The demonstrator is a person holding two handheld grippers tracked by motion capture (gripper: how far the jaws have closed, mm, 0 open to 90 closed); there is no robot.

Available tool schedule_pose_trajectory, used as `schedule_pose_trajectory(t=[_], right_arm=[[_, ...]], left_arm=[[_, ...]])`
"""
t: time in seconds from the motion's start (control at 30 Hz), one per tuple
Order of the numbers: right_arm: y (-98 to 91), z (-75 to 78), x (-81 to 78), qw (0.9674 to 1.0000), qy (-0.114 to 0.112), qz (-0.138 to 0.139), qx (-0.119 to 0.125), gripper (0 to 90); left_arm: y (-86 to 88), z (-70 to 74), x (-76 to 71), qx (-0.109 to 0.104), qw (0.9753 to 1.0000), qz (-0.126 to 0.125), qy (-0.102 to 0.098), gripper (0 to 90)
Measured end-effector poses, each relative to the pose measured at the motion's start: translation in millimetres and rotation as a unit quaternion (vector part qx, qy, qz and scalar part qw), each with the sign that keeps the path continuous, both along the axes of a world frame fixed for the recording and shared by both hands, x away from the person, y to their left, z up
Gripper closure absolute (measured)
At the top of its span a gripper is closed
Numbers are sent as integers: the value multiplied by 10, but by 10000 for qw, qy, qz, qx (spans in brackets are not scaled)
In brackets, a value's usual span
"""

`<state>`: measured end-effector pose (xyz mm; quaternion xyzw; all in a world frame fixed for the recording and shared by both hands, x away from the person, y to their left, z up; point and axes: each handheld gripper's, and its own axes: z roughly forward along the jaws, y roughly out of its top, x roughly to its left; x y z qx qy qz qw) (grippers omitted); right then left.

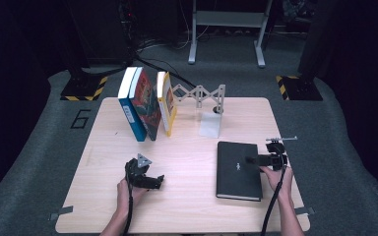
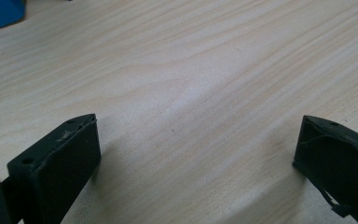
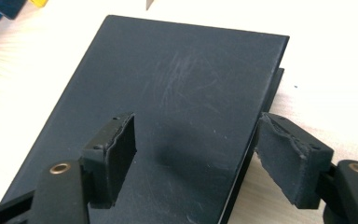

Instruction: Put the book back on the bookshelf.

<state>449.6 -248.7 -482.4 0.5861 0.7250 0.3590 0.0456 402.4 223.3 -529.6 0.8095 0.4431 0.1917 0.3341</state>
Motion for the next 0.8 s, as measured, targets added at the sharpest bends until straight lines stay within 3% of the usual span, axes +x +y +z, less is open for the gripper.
schedule_pose_trajectory(t=[0.2, 0.3, 0.37, 0.43, 0.8], right_arm=[[20, 2, -13, 9999, 97, 29, -12, 281], [27, 39, -22, 9999, -81, 66, -62, 285], [34, 64, -31, 10000, -38, 31, -49, 287], [54, 136, -41, 9998, -94, 64, -175, 288], [119, 376, -49, 9994, -252, 78, -235, 305]], left_arm=[[0, -1, 0, -3, 10000, 14, -10, 1], [0, -1, 1, -2, 10000, 17, -11, 1], [0, -1, 1, -2, 10000, 19, -12, 1], [0, -2, 1, -3, 10000, 24, -18, 1], [-1, -1, -2, -1, 10000, 44, -5, 1]])
